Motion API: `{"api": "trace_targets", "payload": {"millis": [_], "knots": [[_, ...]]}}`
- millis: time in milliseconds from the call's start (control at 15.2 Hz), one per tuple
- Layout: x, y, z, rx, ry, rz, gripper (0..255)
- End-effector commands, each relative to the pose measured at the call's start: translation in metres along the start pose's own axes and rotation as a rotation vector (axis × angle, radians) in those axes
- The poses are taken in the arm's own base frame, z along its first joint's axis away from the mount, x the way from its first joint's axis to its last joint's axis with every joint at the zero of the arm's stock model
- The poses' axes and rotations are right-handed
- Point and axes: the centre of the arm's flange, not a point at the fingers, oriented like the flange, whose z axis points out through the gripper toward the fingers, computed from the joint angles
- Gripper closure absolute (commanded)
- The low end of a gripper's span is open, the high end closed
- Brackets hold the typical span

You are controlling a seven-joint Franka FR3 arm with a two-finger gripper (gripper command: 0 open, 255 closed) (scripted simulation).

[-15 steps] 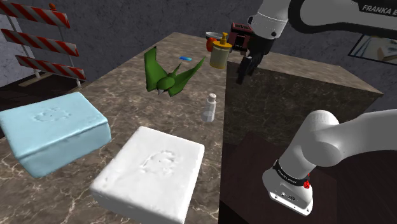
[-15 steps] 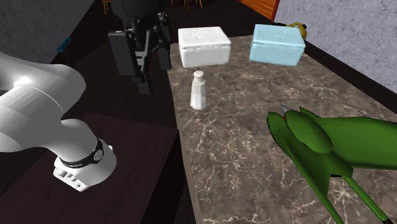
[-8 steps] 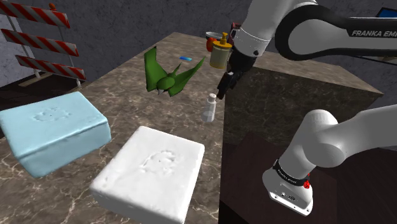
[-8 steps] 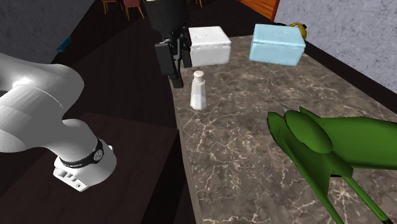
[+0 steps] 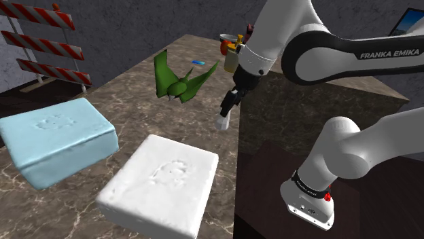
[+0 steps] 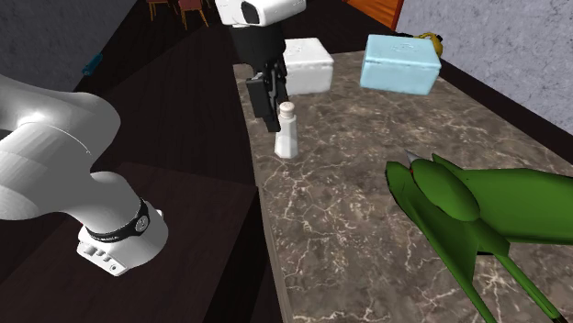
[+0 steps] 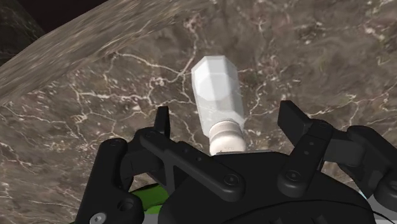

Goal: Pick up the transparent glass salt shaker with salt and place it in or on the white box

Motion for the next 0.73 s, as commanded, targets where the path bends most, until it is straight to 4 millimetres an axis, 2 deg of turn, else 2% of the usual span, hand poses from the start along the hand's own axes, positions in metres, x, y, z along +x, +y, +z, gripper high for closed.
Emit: {"api": "trace_targets", "payload": {"millis": [0,66,594,660], "knots": [[0.0001,-0.0009,0.0097,0.000,0.001,0.000,0],[0.0001,-0.0009,0.0181,0.000,0.001,0.000,0],[0.0001,-0.0009,0.0180,0.000,0.001,0.000,0],[0.0001,-0.0009,0.0180,0.000,0.001,0.000,255]]}}
